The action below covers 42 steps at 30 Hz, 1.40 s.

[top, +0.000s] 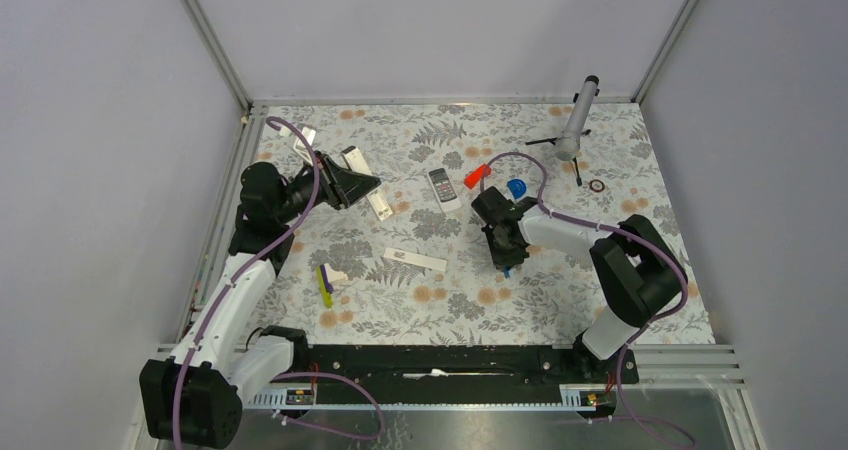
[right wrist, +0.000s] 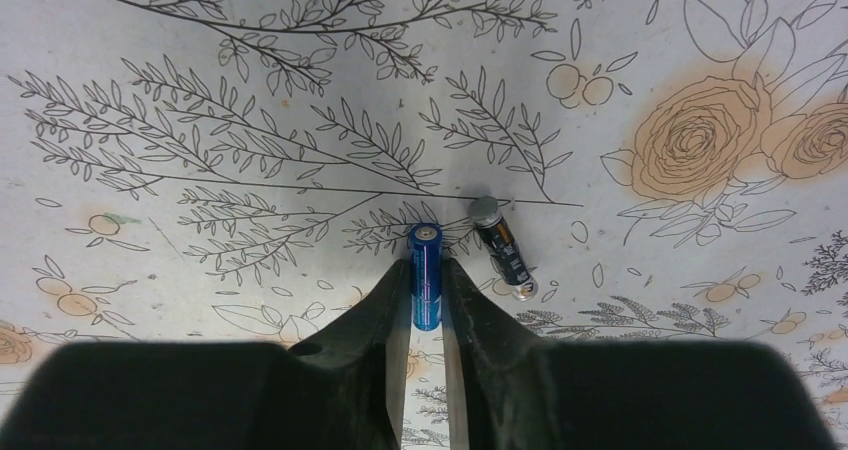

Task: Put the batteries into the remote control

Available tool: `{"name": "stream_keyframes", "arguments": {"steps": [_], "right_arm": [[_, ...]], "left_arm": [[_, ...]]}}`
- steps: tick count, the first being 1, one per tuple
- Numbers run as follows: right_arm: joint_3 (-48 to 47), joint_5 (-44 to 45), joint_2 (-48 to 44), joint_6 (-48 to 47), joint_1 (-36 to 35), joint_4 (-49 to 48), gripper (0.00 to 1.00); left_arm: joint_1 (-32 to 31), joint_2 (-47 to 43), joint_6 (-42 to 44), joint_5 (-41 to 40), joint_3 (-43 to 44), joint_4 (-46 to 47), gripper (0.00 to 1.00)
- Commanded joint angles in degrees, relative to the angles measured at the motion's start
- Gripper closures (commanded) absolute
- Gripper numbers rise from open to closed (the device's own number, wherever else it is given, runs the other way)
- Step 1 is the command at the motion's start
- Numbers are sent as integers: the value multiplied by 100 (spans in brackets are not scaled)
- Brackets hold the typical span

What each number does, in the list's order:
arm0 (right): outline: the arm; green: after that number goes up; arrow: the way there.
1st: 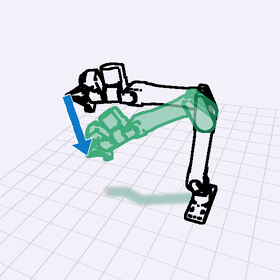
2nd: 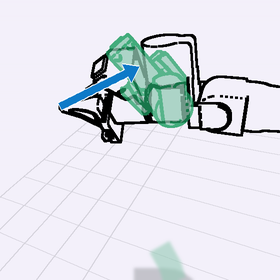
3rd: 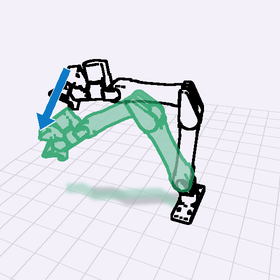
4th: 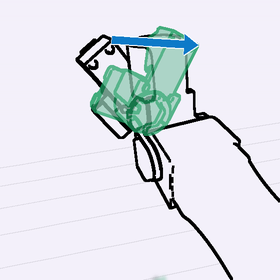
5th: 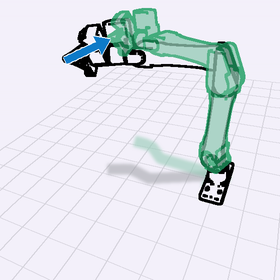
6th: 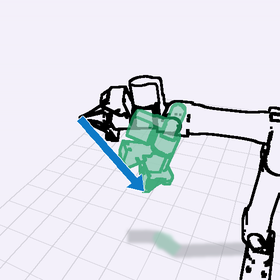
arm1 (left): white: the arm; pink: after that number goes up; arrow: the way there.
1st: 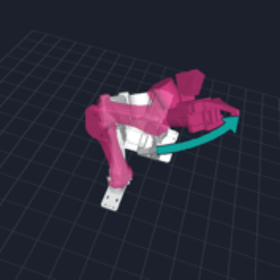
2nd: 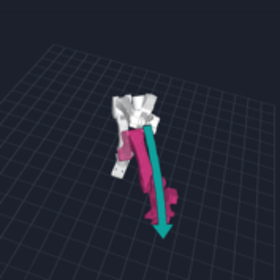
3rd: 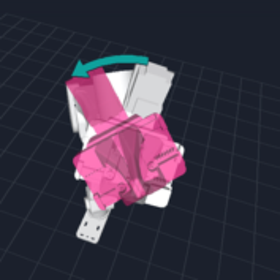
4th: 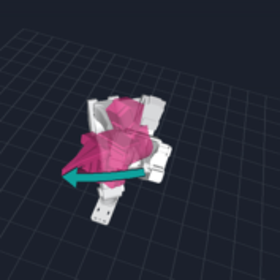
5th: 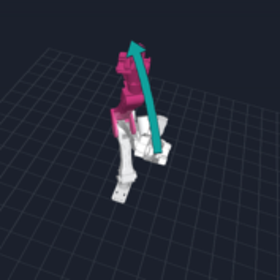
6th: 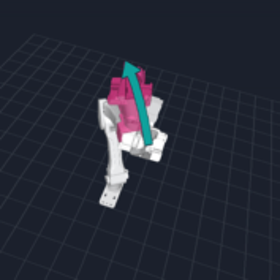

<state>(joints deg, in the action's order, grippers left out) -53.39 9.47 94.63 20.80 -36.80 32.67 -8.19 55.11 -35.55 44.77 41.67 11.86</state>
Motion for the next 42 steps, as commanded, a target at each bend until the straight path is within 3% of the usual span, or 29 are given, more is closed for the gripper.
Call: {"name": "stream_keyframes", "arguments": {"steps": [1,7,15,20,24,26,34,42], "right_arm": [[8,77,147,65,41,-99,81],[93,-136,-306,-105,34,-538,90],[-181,-1778,-1575,60,35,-1631,93],[-819,-2428,-1964,282,37,-2107,93],[-1398,-2954,-2085,551,35,-2602,93],[-1582,-3174,-2113,693,4,-2888,93],[-2261,-3104,-1883,456,-515,-3106,93],[-2644,-2621,-1544,-60,-1031,-3043,92]], "left_arm": [[36,-109,141,14,158,246,98],[54,-247,97,249,-33,808,97],[21,-151,-377,1032,139,1577,99],[-49,50,-703,694,323,1448,100],[-236,262,-1089,-120,498,837,100],[-343,348,-1395,-199,437,1094,100],[-487,790,-2656,-300,260,2030,100],[-535,941,-2912,-297,337,1882,100]]}}
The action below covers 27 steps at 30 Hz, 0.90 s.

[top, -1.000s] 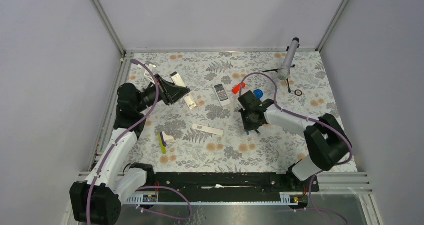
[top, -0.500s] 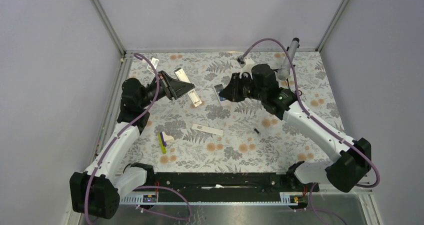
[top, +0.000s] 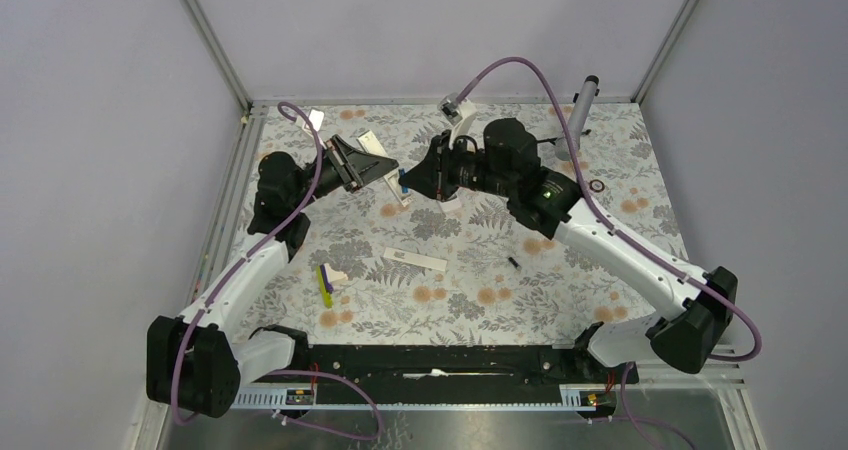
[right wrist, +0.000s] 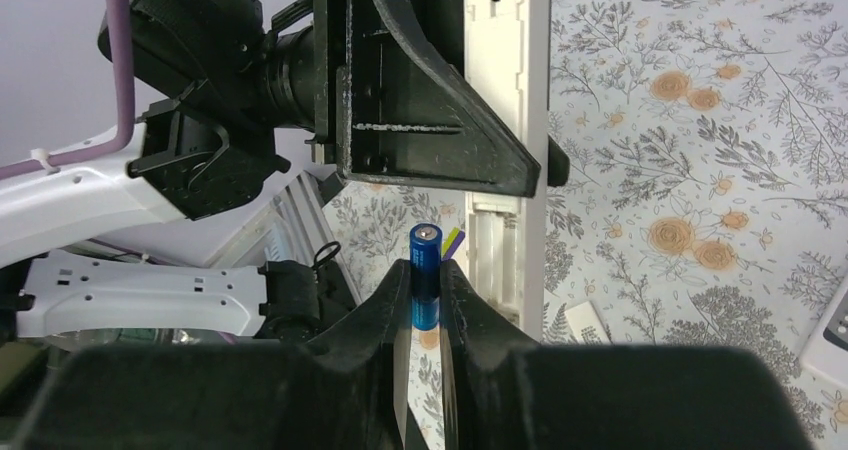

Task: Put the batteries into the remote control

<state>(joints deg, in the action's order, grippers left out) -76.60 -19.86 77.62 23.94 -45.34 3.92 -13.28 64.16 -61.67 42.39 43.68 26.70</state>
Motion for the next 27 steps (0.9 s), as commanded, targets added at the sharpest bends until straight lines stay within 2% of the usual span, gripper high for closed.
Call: {"name": "stream_keyframes", "arguments": {"steps": [1,8,9,10,11,15,22,27], "right_arm": [[-360,337,205,-438,-202,-155,92],[-468,464,455,-984,-379,-174,92],[-474,492,474,-1073,537,-157,92],[-475,506,493,-1110,-299,-140,92],[-478,524,496,-1156,-403,-117,92],[-410,703,440,-1310,-457,-101,92],[-405,419,473,-1348,-457,-92,91],[-434,814,510,-1505,-454,63,91]], "left_arm": [[-26,49,-303,11,147,398,100],[-26,-91,-156,112,115,142,100],[-26,-82,-179,131,130,150,100],[-26,-80,-210,137,139,151,100],[-26,-78,-233,138,145,170,100],[-26,-79,-280,218,176,185,100],[-26,47,-478,263,256,383,100],[-26,57,-378,285,311,336,100]]}}
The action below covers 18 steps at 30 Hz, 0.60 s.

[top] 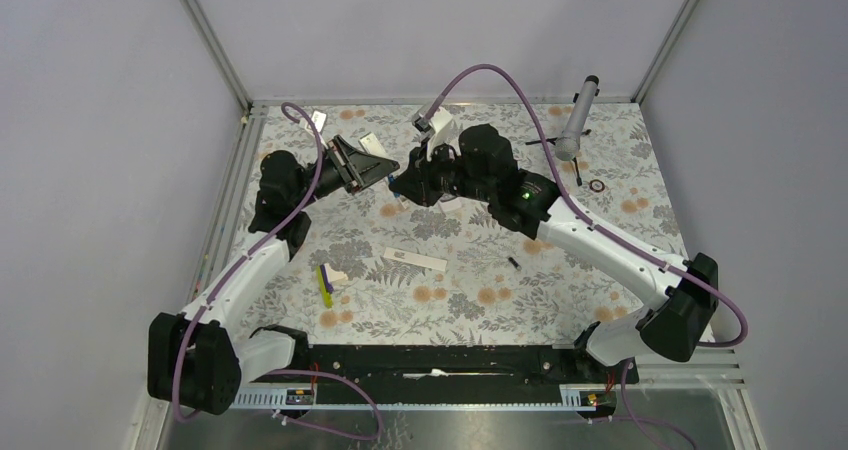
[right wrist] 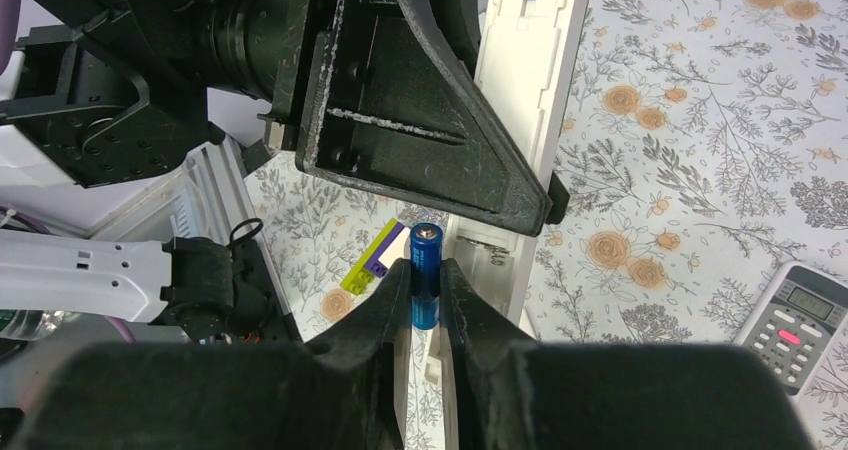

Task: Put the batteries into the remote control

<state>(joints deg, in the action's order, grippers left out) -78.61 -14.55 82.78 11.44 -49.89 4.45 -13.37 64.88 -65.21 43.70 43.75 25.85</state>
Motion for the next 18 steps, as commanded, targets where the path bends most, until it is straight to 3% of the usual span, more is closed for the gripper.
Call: {"name": "stream_keyframes", "arguments": {"steps": [1,8,18], "right_arm": [[-256,357,11,-263,-3,52,91],[-337,470,71,-189,-1,109,91],[-327,-15,156,-291,1,164,91]], "left_arm": [[-17,-19,61,159,321,356,100],[-17,-72,455,119,389,-77,100],[-10,-19,164,105,428,175,100]]}}
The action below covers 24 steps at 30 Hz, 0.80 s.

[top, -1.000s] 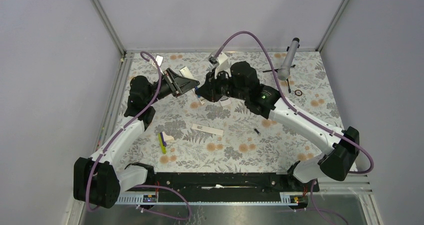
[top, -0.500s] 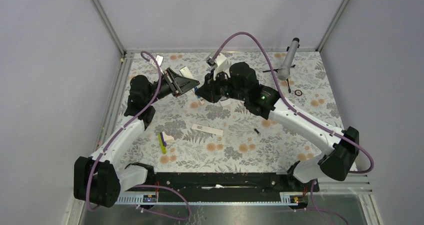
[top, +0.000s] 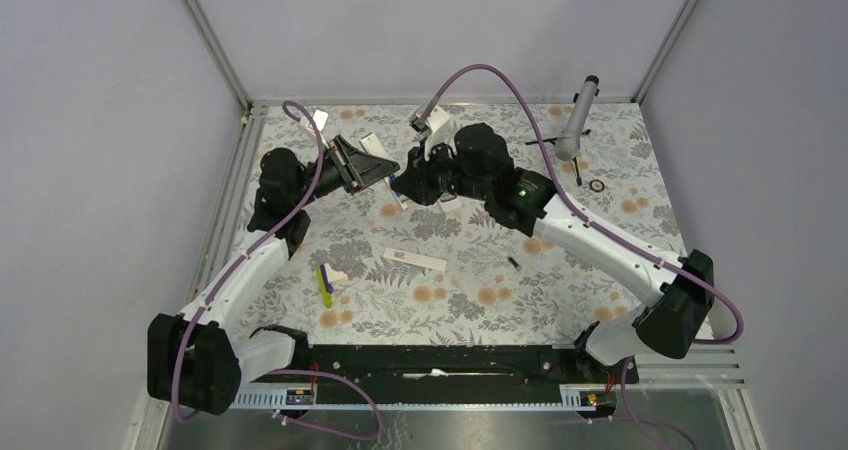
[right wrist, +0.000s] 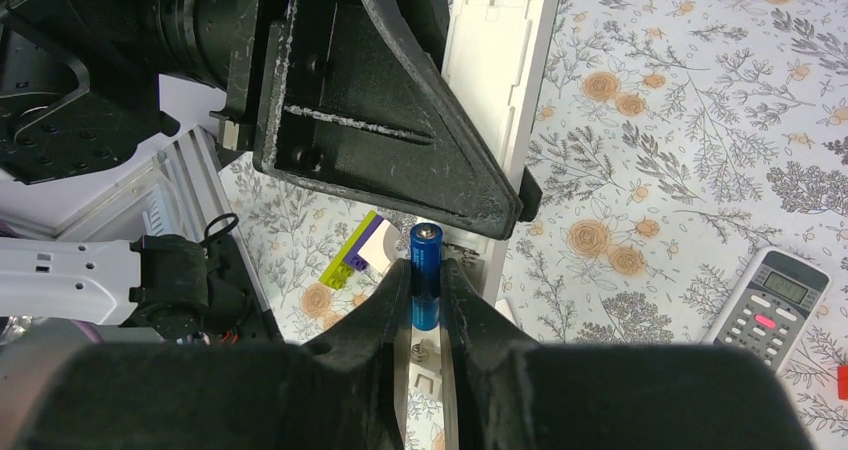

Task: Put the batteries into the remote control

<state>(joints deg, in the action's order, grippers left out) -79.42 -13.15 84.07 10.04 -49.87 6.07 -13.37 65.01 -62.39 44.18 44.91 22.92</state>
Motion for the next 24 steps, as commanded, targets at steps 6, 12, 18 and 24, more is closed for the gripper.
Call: {"name": "stream_keyframes", "arguments": {"steps": [6,12,18,24], "right_arm": [[-321,-42,2,-344,-6,317,86],[-387,-120,20,-281,-5,465,82],[-599,-82,104,-145,-3,577,75],[-781,-60,153,-85,-6,657,68]], "left_arm": [[22,-38,-223,20,352,528,100],[62,-37,-356,-15,336,658,100],[62,-67,-336,2,296,689,100],[71,-76,-287,-6,282,654,100]]}}
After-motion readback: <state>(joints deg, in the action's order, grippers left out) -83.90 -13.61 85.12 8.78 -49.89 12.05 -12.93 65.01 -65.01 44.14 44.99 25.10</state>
